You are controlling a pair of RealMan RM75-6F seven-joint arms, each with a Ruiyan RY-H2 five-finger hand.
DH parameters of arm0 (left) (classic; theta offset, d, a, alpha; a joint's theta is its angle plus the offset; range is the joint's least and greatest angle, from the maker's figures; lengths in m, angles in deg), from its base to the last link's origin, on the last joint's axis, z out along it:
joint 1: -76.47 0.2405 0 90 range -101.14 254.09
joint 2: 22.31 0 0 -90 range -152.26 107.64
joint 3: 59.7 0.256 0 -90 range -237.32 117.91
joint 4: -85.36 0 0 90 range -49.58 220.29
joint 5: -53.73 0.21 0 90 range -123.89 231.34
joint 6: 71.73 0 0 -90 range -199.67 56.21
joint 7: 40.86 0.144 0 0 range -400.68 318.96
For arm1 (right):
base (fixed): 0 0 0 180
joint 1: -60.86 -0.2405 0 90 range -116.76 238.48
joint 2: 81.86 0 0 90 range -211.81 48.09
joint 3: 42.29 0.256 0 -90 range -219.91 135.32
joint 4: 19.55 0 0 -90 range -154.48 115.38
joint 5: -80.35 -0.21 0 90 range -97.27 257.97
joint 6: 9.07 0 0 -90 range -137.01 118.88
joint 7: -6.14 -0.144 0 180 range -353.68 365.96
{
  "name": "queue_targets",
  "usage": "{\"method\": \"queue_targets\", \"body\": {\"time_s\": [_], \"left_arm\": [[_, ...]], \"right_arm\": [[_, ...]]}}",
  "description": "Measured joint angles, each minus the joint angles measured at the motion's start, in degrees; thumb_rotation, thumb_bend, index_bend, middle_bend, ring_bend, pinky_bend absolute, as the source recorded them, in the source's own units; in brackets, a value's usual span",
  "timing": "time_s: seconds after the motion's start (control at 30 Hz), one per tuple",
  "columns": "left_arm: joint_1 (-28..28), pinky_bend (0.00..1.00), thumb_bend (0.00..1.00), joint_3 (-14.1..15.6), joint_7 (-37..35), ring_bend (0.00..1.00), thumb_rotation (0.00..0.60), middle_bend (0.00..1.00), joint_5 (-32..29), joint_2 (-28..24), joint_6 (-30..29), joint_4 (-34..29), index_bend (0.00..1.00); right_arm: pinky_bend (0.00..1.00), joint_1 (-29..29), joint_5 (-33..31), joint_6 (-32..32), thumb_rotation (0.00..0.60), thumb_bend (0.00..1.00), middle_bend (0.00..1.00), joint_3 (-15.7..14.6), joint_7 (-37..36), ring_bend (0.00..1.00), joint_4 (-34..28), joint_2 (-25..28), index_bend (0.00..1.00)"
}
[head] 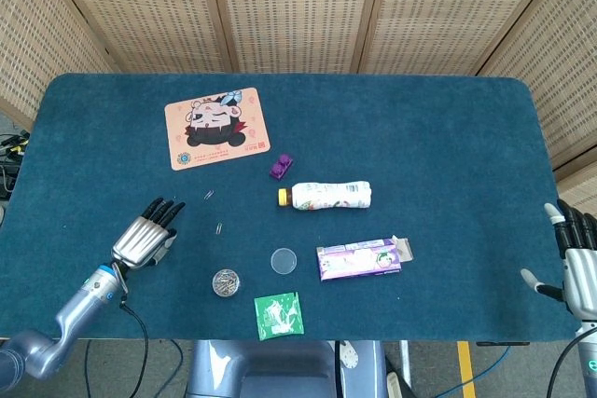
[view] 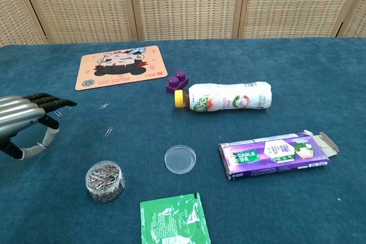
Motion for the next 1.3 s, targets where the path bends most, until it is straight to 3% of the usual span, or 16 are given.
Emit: {"method": "queue_targets", "body": {"time_s": [0.27,0.47,0.6,1.13,1.2,1.3], "left_arm": [[0.17,0.0,0.46,-0.66,0.08,0.0,0.6,0.0,2.68,-5.58,-5.18,-11.81,0.68],[-0.24,0.0,0.46,1.82,0.28,0.0,0.6,0.0,8.47,-8.74,-6.64,-21.16,0.68],[-0.9,0.0,0.46,3.07,1.37,0.0,0.6,0.0,9.96,-7.79,-5.09,-22.34,0.68],[-3.24,0.0,0.46,1.34,5.79,0.0,0.6,0.0,5.88,-3.18,1.26,-21.49,0.68],[-3.37,0.0,0.46,1.37,5.89,0.0,0.6,0.0,5.86,-2.84,1.45,-21.36,0.64],[-3.48,0.0,0.44,1.39,5.95,0.0,0.6,0.0,5.76,-2.39,1.55,-21.13,0.42]], "right_arm": [[0.0,0.12,0.18,0.25,0.6,0.0,0.0,-0.01,-0.37,0.0,-0.08,0.21,0.0],[0.0,0.21,0.46,0.41,0.6,0.0,0.0,-0.16,-0.39,0.0,-0.14,0.27,0.0],[0.0,0.17,0.37,0.22,0.6,0.0,0.0,-0.18,-0.43,0.0,-0.14,0.33,0.0],[0.0,0.17,0.17,0.19,0.6,0.0,0.0,-0.06,-0.71,0.0,-0.15,0.48,0.0],[0.0,0.19,0.23,0.24,0.6,0.0,0.0,-0.07,-0.75,0.0,-0.18,0.5,0.0],[0.0,0.2,0.28,0.24,0.6,0.0,0.0,-0.11,-0.76,0.0,-0.16,0.51,0.0]]}}
